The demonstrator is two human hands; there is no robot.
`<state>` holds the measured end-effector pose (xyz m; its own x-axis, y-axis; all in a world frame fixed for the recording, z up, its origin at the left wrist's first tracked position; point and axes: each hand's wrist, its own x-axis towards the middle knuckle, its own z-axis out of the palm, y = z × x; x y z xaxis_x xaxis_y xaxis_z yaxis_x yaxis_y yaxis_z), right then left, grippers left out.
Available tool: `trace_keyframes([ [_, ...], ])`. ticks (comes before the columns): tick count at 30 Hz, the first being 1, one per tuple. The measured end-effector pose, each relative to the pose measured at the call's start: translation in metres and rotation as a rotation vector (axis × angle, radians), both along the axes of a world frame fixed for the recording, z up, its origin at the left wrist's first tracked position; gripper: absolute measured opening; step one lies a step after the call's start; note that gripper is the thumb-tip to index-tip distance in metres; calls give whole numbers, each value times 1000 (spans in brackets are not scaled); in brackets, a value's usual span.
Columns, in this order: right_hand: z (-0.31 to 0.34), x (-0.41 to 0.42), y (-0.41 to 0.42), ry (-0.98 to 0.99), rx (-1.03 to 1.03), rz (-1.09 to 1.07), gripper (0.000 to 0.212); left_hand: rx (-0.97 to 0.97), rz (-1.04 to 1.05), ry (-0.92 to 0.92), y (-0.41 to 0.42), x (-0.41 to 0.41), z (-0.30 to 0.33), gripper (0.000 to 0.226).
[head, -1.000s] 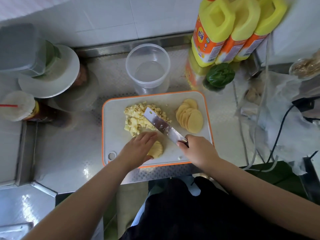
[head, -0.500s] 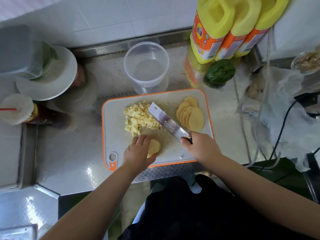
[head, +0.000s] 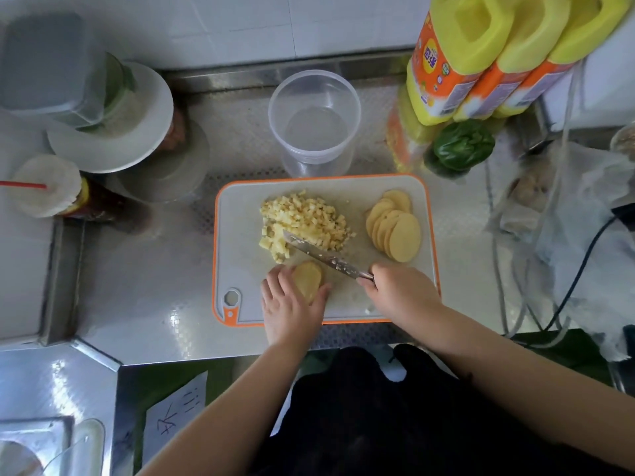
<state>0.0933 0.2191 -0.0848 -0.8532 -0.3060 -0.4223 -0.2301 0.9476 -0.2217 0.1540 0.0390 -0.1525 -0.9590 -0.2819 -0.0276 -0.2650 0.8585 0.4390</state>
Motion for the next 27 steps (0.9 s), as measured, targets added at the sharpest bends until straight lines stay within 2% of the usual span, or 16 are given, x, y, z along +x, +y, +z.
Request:
trace_keyframes([
  [2,1,-2,0,10,-1,19,36,-19,-134,186,-6,2,-6,34],
  [3,2,-2,-1,23,-3,43,36,-25,-190,223,-9,0,-8,26],
  [7,7,0,-5,83,14,149,40,-4,-246,201,-11,-9,-14,25],
  [13,1,1,-7,-3,106,121,53,206,-172,155,-12,-12,-17,27],
  [14,-4,1,-8,-31,143,133,47,223,-167,148,-13,-12,-18,27],
  [17,-25,2,-3,-65,178,218,8,231,-164,160,-13,-11,-20,27],
  [18,-26,0,-2,-90,177,224,8,225,-167,173,-13,-12,-19,26],
  [21,-26,-7,-2,-137,128,206,20,210,-165,203,-13,-12,-19,25],
  [24,-26,-14,-1,-160,58,97,31,191,-166,201,-12,-12,-19,13],
  [27,-21,-21,2,-180,21,94,38,186,-178,189,-11,-11,-15,7],
])
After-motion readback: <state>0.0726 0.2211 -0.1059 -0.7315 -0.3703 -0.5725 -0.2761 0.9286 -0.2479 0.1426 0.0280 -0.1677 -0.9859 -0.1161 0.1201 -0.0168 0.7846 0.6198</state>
